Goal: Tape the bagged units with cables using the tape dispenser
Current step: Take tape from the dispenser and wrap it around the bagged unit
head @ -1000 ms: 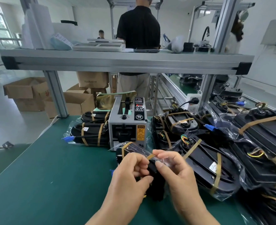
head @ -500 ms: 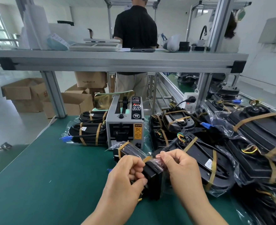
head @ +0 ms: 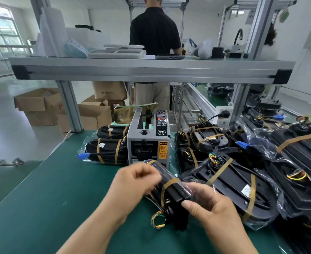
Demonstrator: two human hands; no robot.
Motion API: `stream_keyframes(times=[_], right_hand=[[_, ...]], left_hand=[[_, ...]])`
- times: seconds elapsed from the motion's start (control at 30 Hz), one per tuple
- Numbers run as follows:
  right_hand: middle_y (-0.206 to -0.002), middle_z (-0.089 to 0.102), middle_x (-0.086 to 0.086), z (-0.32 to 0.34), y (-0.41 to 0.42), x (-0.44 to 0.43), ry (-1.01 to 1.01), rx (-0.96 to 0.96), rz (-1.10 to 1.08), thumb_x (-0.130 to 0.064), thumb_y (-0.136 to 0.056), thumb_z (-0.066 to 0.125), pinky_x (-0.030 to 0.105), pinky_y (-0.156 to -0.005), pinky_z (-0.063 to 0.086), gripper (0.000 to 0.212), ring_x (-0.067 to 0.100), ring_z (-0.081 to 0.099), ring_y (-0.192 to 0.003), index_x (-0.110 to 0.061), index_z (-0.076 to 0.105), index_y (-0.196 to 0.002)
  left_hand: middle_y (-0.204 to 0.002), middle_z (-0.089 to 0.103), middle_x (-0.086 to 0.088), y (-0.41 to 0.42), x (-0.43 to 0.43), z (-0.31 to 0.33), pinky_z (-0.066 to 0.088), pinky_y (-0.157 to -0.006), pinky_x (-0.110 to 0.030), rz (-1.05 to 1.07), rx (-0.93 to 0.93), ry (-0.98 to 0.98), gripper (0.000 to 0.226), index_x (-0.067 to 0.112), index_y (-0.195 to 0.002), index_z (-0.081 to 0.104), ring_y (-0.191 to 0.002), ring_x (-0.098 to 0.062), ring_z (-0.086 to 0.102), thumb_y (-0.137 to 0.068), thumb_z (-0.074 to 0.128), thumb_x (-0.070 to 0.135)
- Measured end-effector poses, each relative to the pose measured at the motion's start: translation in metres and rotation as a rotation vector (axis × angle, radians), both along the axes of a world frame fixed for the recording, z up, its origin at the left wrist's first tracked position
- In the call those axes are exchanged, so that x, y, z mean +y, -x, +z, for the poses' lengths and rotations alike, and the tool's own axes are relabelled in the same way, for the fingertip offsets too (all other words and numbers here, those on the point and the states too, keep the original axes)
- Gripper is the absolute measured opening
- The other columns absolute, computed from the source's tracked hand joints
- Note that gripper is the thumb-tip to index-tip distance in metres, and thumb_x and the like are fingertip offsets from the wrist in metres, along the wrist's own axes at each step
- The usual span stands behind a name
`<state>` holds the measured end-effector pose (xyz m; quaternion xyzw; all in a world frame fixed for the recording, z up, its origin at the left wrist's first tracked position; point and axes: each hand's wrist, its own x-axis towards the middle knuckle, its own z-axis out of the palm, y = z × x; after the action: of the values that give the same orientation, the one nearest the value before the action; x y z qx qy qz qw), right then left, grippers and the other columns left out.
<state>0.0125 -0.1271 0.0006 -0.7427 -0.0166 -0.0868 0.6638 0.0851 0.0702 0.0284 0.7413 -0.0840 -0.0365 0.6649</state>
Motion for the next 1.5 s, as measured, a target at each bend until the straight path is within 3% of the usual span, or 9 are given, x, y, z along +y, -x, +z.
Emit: stream_keyframes(times=[0.13,0.3,0.5,0.77,0.87,1.03,1.13,1.23,1.5], right_hand=[[-0.092,0.077,-0.015,0.003,0.001,0.003,0.112,-0.038,-0.026,-0.001,-0.08,0.079,0.01,-0.074,0.052,0.054,0.0,0.071,-0.084,-0.053,0.073,-0.095],[-0.092,0.077,-0.015,0.004,0.0,0.005,0.142,-0.063,-0.042,-0.003,-0.079,0.081,0.009,-0.074,0.051,0.053,0.0,0.071,-0.085,-0.053,0.072,-0.095],[-0.092,0.076,-0.015,0.003,-0.003,0.002,0.225,-0.079,-0.045,-0.017,-0.075,0.086,0.008,-0.077,0.05,0.047,-0.002,0.07,-0.089,-0.054,0.069,-0.098],[-0.09,0.076,-0.005,-0.001,-0.005,0.002,0.227,-0.084,-0.053,-0.021,-0.074,0.087,0.018,-0.077,0.056,0.041,0.011,0.072,-0.086,-0.051,0.07,-0.096],[-0.09,0.076,-0.004,-0.002,-0.003,0.001,0.217,-0.078,-0.055,-0.022,-0.076,0.086,0.02,-0.079,0.057,0.042,0.011,0.072,-0.086,-0.054,0.068,-0.096],[-0.088,0.077,-0.004,-0.004,0.0,0.001,0.177,-0.076,-0.045,-0.02,-0.078,0.085,0.031,-0.081,0.058,0.042,0.013,0.071,-0.086,-0.053,0.068,-0.098],[-0.087,0.075,0.002,-0.003,0.002,0.003,0.16,-0.081,-0.039,-0.02,-0.078,0.085,0.035,-0.082,0.059,0.04,0.02,0.07,-0.085,-0.05,0.069,-0.098],[-0.081,0.074,-0.003,-0.001,0.004,0.004,0.138,-0.103,-0.03,-0.017,-0.077,0.085,0.016,-0.073,0.054,0.04,0.015,0.068,-0.08,-0.05,0.07,-0.095],[-0.089,0.077,0.0,0.001,0.005,0.008,0.066,-0.075,0.0,-0.011,-0.08,0.083,0.033,-0.082,0.059,0.039,0.021,0.072,-0.087,-0.044,0.072,-0.096]], left_hand=[[-0.064,0.058,0.002,-0.059,0.005,-0.004,0.039,-0.045,-0.02,0.425,0.272,0.151,0.009,0.013,-0.081,0.073,-0.052,-0.008,0.045,-0.089,0.07,0.017],[-0.056,0.048,0.006,-0.092,-0.009,-0.005,0.029,-0.035,-0.016,0.399,0.558,0.248,0.014,0.013,-0.081,0.067,-0.046,-0.005,0.036,-0.092,0.067,0.022],[-0.053,0.046,0.007,-0.103,-0.02,0.003,0.027,-0.028,-0.013,0.438,0.671,0.383,0.018,0.012,-0.077,0.064,-0.04,-0.003,0.035,-0.094,0.067,0.02],[-0.053,0.046,0.002,-0.108,-0.033,0.005,0.027,-0.03,-0.011,0.583,0.595,0.469,0.021,0.012,-0.101,0.057,-0.035,-0.005,0.036,-0.086,0.071,0.008],[-0.052,0.045,0.003,-0.093,-0.029,0.009,0.027,-0.032,-0.014,0.578,0.464,0.47,0.011,0.011,-0.087,0.059,-0.039,-0.007,0.037,-0.085,0.07,0.009],[-0.054,0.045,0.004,-0.03,-0.008,0.027,0.033,-0.046,-0.018,0.173,0.193,0.242,0.031,0.021,-0.057,0.06,-0.046,-0.008,0.038,-0.085,0.07,0.015],[-0.056,0.044,0.002,0.009,-0.007,0.033,0.037,-0.055,-0.019,-0.082,0.104,0.021,0.02,0.019,-0.063,0.07,-0.052,-0.009,0.038,-0.082,0.075,0.025],[-0.052,0.052,0.008,0.027,-0.017,0.032,0.038,-0.052,-0.009,-0.152,0.058,-0.103,0.017,0.017,-0.066,0.072,-0.048,-0.002,0.045,-0.081,0.078,0.022],[-0.063,0.063,0.008,0.021,-0.024,0.033,0.045,-0.061,-0.014,-0.207,0.008,-0.356,0.017,0.014,-0.067,0.071,-0.06,-0.004,0.054,-0.081,0.077,0.022]])
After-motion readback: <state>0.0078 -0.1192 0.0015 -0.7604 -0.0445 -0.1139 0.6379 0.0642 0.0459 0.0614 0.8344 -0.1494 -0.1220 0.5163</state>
